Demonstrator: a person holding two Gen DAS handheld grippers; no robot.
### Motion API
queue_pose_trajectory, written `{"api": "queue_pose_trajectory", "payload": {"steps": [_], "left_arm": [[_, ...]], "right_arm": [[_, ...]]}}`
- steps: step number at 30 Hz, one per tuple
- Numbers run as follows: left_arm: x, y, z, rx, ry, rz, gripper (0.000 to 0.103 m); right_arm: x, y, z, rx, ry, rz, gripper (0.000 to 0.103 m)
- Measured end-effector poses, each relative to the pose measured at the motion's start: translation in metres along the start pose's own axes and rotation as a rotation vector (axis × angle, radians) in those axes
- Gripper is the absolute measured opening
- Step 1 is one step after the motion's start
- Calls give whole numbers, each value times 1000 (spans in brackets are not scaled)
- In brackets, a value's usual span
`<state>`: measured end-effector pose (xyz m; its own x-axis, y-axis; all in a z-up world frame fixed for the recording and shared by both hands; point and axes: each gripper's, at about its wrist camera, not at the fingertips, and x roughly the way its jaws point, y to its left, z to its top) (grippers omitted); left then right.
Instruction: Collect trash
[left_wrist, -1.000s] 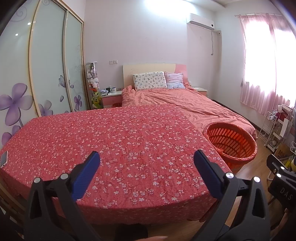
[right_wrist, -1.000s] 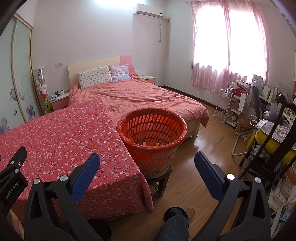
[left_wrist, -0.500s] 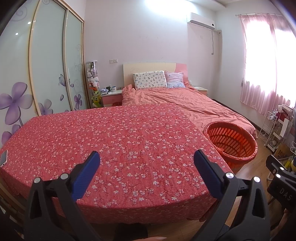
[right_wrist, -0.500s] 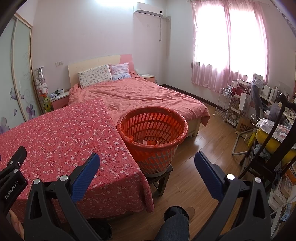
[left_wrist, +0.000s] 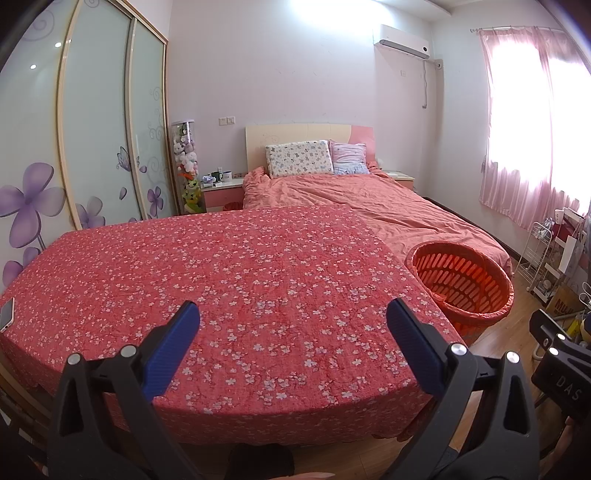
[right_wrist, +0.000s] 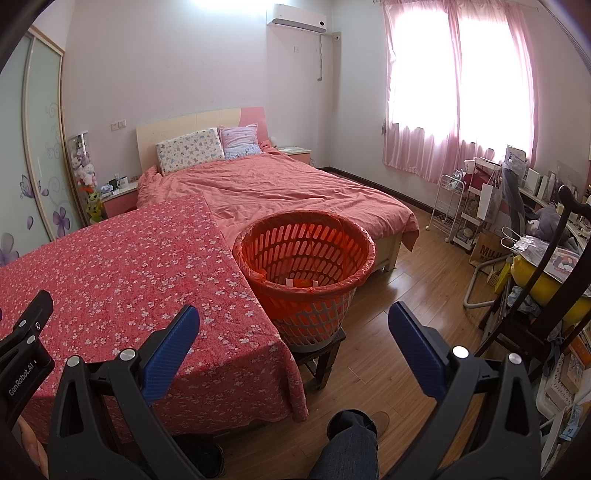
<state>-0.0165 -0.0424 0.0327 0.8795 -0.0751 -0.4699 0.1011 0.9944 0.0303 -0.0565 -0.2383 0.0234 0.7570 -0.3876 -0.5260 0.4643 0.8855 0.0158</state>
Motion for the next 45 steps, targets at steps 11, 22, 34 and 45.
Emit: {"api": "queue_pose_trajectory", "payload": {"steps": [11, 22, 34, 45], "left_arm": [[0, 0, 0, 0, 1, 0, 99], [1, 0, -1, 0, 3, 0, 99], [2, -2, -4, 1, 6, -1, 99], [3, -4, -6, 1, 7, -1, 99]], "right_arm": [[0, 0, 0, 0, 0, 0, 101], [0, -1, 1, 0, 0, 0, 101], [1, -1, 1, -1, 2, 0, 101], [1, -2, 1, -1, 2, 0, 101]]}}
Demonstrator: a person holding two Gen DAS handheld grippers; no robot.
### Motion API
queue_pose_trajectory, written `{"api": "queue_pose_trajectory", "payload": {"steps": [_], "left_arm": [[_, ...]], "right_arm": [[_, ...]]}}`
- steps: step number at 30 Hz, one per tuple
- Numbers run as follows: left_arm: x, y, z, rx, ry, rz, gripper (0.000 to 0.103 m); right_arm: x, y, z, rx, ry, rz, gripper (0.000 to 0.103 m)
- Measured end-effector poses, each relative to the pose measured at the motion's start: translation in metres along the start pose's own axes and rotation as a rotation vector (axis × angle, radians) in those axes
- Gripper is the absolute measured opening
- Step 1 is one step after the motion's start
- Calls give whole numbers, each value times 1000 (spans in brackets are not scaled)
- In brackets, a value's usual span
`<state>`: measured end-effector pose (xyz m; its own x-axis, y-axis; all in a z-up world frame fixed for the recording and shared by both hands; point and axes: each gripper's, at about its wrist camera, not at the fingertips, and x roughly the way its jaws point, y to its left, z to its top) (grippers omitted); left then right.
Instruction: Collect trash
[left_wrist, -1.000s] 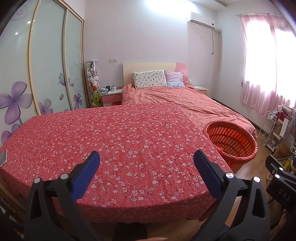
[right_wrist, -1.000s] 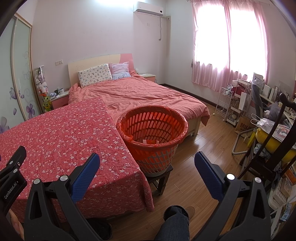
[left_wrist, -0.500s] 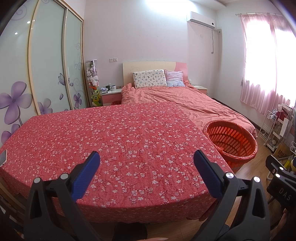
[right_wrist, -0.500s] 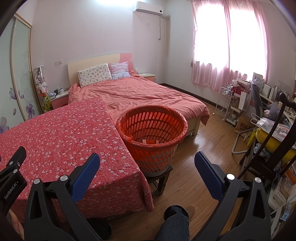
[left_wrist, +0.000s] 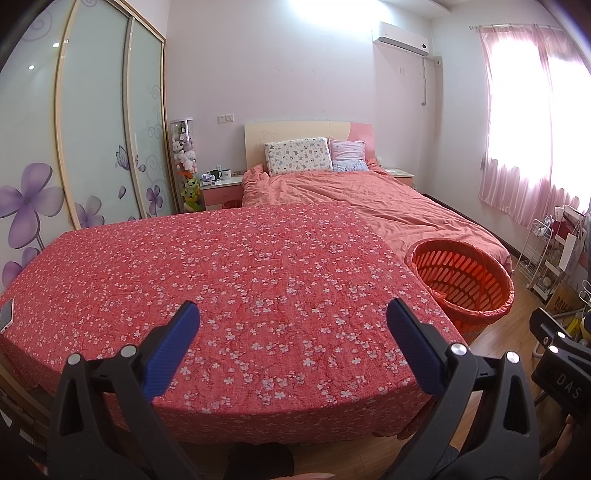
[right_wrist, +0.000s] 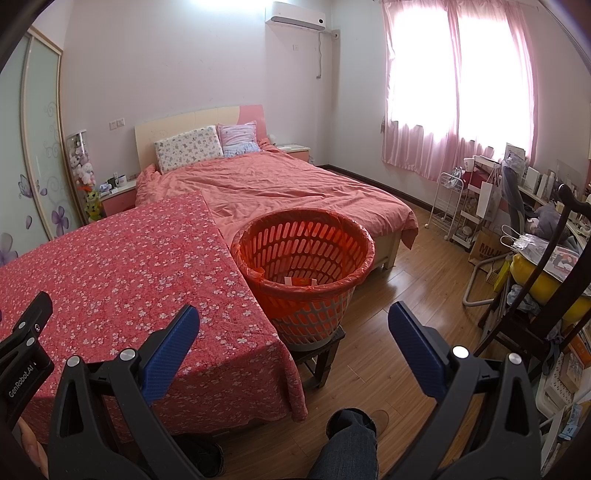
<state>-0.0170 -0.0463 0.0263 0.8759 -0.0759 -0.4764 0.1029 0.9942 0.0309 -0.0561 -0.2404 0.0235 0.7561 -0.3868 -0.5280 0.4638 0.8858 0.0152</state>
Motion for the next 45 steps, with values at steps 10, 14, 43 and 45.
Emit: {"api": "queue_pose_trajectory", "payload": {"steps": [10, 14, 43, 45], "left_arm": [[0, 0, -1, 1, 2, 0, 99], [1, -1, -3, 1, 2, 2, 99], [1, 0, -2, 2, 3, 0, 99], [2, -1, -2, 1, 5, -1, 99]], "right_arm": [[0, 0, 1, 0, 0, 0, 101], [0, 0, 1, 1, 1, 0, 101], [1, 0, -4, -1, 5, 0, 101], [1, 0, -4, -1, 6, 0, 101]]}}
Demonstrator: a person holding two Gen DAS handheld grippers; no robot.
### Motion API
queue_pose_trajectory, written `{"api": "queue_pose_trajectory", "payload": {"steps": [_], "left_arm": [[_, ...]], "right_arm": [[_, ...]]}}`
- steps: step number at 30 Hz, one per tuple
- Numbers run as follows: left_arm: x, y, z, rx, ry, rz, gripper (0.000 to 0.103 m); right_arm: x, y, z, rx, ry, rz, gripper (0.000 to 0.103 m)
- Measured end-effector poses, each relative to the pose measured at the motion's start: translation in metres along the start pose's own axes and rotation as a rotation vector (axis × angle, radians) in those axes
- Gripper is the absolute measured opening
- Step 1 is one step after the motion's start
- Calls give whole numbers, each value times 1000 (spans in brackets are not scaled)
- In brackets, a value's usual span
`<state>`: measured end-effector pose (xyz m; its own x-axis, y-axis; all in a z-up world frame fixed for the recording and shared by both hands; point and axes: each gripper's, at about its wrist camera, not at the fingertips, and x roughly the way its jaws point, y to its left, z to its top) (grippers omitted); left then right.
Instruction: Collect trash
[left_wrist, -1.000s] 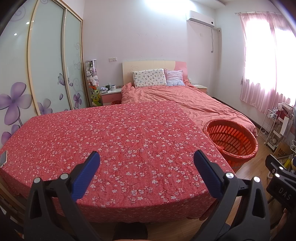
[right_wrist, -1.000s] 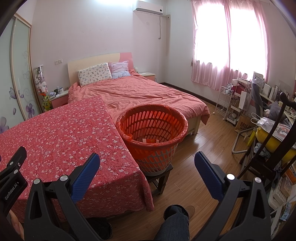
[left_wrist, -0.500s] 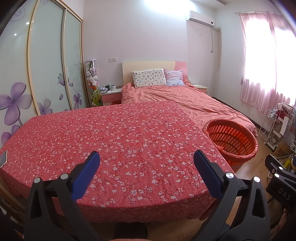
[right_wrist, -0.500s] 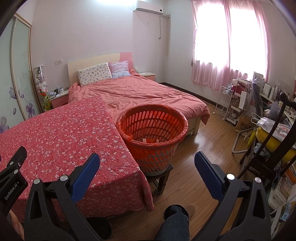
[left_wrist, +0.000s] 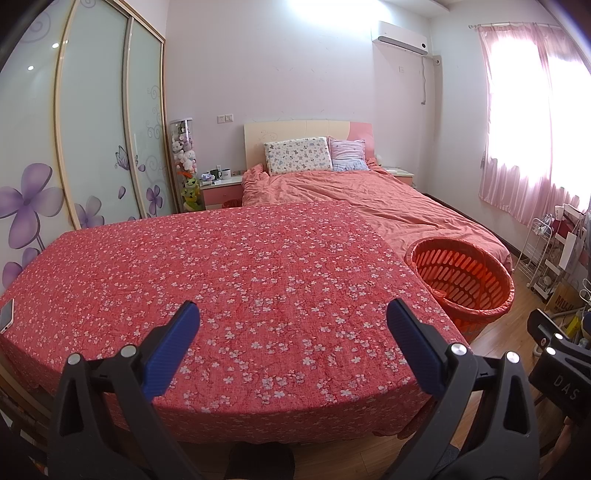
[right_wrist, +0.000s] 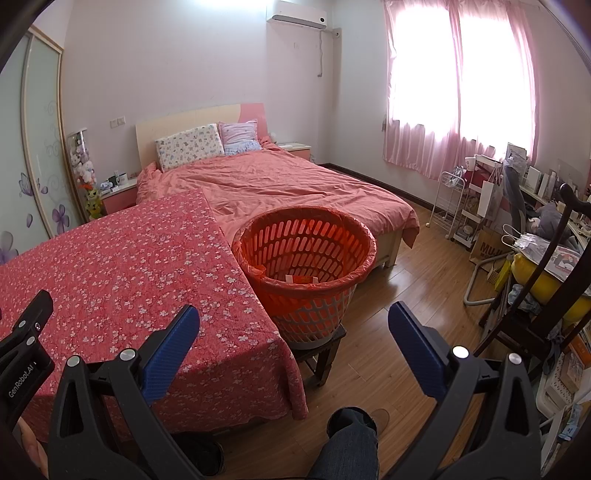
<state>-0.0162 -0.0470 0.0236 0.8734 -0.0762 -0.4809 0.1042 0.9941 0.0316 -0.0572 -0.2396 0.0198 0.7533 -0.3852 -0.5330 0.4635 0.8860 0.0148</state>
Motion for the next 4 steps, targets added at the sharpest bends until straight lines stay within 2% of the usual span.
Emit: {"api": "queue_pose_trajectory", "payload": {"steps": [4], "left_arm": [[0, 1, -2, -1, 2, 0, 99]], "right_arm": [[0, 0, 0, -1, 1, 0, 101]]}}
